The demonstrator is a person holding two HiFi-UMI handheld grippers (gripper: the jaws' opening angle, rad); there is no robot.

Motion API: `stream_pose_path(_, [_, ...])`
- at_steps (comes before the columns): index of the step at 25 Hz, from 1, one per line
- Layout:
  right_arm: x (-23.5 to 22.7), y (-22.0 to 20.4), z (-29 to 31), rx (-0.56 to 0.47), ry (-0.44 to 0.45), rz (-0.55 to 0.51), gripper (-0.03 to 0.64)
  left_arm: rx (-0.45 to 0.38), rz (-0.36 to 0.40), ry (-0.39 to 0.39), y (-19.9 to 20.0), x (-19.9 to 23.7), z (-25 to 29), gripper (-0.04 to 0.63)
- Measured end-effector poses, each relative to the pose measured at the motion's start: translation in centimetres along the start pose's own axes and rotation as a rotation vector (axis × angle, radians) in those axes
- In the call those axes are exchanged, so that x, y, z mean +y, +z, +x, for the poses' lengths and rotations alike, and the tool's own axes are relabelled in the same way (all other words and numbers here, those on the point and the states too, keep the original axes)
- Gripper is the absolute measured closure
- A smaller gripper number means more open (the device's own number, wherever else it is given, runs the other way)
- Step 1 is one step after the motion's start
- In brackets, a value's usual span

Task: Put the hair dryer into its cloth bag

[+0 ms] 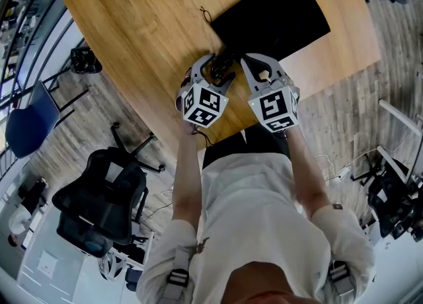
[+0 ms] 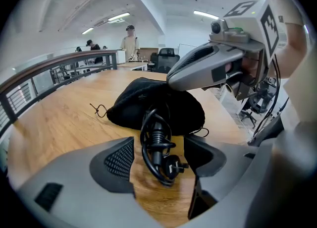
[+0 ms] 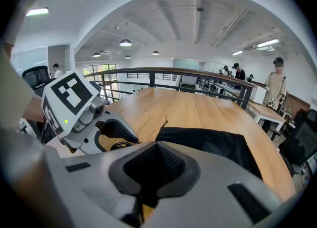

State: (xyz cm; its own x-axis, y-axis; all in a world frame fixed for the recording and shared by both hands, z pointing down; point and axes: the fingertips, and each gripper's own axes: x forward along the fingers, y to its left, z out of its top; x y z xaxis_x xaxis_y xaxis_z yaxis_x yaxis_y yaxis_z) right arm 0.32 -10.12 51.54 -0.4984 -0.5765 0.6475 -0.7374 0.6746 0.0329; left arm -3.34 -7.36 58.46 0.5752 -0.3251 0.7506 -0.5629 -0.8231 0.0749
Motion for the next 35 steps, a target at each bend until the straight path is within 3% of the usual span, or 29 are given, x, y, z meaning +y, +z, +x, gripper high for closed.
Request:
stream_pose_path(11, [-0.2,-0.5,0.1,0.017,0.001,-0.006,0.595,0.065,0.000,0.014,-2.7,-0.2,-0.4,0.286])
stream_pose_path(13, [-0.2,-0.6,0.0,0.024,0.000,-0.007,0.595,0.072,0.011,0.016,-2.9,-0.3,-0.3,0.311])
stream_pose_path(15, [-0.2,-0.6,0.0,0.025,-0.001,-0.009,0.595,0.067,0.021,0.016,-2.8,-0.5,-0.3,0.364])
stream_pose_path(18, [-0.1,-0.5,-0.1,0.023,-0.001,-0.010,0.595,0.059,0.006,0.017,-2.8,-0.7,-0.4,0.385])
stream_pose_path(35, [0.1,0.0,-0.5,0.003,0.013,-0.017,0.595,-0.009,-0.011,-0.002,0.7,-0.8,0.0,0.394])
